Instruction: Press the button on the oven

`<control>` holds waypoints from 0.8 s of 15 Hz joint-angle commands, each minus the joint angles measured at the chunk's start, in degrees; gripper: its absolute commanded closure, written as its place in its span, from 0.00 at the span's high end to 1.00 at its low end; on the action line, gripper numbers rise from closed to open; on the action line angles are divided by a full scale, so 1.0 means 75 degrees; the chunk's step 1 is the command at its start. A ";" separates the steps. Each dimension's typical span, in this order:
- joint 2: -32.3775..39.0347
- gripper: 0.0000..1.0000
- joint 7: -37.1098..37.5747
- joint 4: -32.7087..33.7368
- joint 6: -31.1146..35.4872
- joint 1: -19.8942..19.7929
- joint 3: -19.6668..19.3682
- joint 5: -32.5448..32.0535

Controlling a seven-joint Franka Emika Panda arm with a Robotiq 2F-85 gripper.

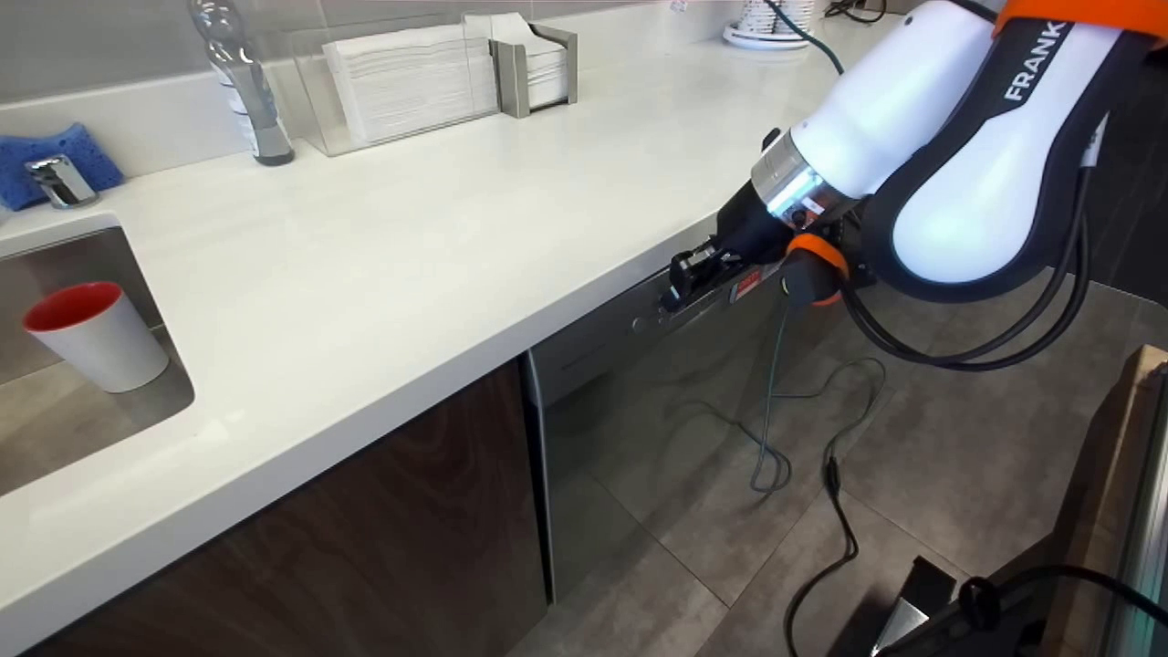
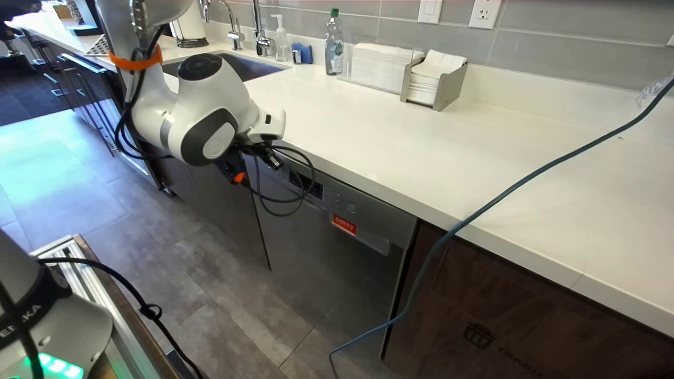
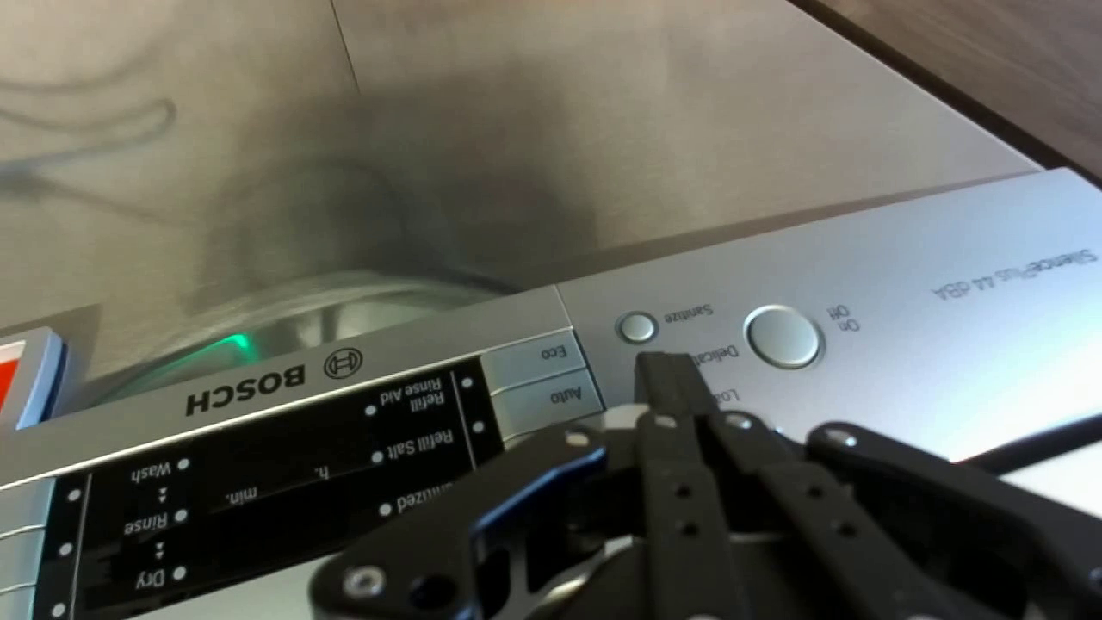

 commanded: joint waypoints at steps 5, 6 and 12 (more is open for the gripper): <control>0.0105 0.00 0.0265 0.0150 0.0261 -0.0102 -0.0083 -0.0195; 0.0096 0.00 0.0276 0.0140 0.0226 -0.0101 -0.0081 -0.0196; -0.0004 0.00 0.0293 0.0032 0.0022 -0.0068 -0.0132 -0.0146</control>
